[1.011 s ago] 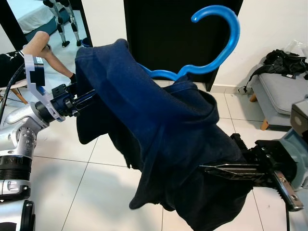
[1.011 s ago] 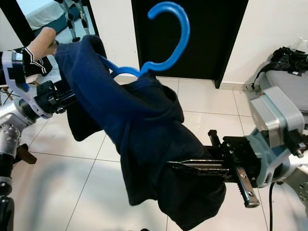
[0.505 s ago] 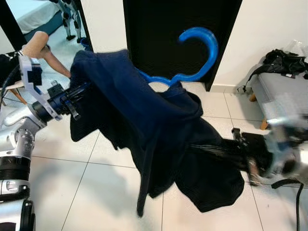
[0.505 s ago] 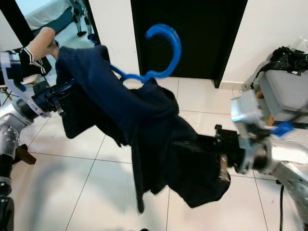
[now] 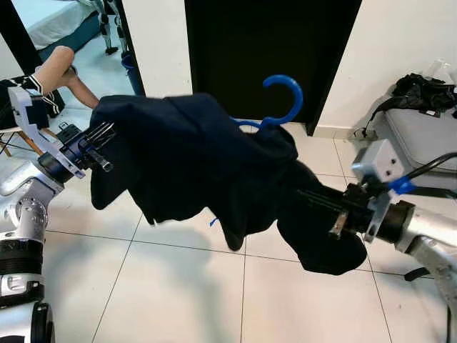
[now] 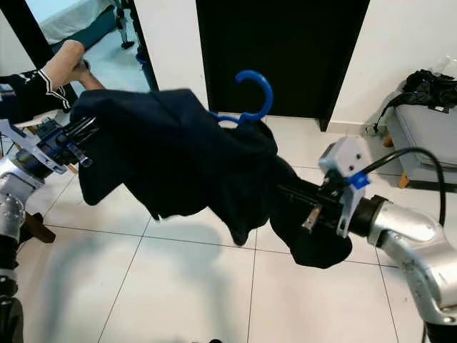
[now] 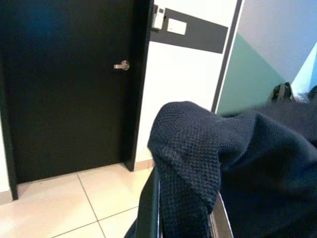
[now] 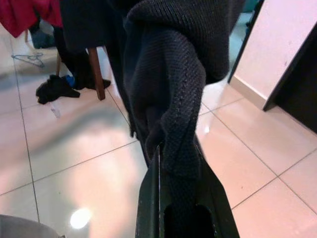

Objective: Hang hanger

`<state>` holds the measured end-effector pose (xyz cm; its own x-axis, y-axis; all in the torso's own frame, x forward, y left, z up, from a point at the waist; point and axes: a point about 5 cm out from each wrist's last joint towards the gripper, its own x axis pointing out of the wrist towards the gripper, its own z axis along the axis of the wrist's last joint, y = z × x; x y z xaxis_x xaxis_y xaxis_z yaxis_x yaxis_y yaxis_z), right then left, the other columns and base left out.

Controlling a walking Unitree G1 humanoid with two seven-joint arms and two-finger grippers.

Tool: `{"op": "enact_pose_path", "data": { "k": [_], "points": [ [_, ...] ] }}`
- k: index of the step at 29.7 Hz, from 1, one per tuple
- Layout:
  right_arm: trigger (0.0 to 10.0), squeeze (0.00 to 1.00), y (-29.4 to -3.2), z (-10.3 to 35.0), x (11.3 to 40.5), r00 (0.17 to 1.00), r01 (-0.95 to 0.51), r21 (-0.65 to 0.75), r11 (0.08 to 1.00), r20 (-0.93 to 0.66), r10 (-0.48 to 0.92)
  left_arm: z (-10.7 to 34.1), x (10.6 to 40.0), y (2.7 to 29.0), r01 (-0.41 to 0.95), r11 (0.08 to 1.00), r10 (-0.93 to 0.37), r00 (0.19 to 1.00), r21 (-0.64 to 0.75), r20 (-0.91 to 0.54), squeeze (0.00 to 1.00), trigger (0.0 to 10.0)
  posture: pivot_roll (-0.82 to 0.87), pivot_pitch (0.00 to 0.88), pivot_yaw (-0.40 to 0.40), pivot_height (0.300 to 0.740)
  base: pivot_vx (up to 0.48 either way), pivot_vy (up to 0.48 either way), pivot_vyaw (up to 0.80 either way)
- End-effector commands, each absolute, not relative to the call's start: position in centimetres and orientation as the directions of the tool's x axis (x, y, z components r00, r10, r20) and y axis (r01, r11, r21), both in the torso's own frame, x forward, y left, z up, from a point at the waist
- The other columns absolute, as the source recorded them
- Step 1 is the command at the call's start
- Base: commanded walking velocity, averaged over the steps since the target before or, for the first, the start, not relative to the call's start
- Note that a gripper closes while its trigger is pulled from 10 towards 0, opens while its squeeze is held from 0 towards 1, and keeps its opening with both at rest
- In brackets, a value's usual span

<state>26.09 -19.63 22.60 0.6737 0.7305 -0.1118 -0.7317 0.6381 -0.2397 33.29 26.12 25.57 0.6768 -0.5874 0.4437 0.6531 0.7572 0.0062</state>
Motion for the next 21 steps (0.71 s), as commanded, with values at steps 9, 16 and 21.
{"op": "enact_pose_path", "data": {
  "k": [9,16,21],
  "points": [
    [10.0,0.0,-18.6,25.6,26.7,0.701,-0.669,-0.076,0.739,0.264,0.662,23.9,33.1,24.5,0.679,0.733,-0.594,0.666,-0.038,0.451,0.0,0.0,-0.05,0.134,0.037,0.74,0.0,0.0,0.0],
    [10.0,0.0,-16.2,23.9,24.7,0.57,-0.798,-0.087,0.596,0.21,0.794,23.1,33.3,23.0,0.69,0.72,-0.587,0.662,-0.073,0.466,0.0,0.0,-0.05,0.136,0.038,0.74,0.0,0.0,0.0],
    [10.0,0.51,-14.8,22.0,24.1,0.535,-0.832,-0.09,0.548,0.134,0.834,24.2,34.0,23.3,0.648,0.758,-0.532,0.682,-0.077,0.503,0.0,0.0,-0.05,0.136,0.039,0.74,0.0,0.0,0.0]
  ]
}}
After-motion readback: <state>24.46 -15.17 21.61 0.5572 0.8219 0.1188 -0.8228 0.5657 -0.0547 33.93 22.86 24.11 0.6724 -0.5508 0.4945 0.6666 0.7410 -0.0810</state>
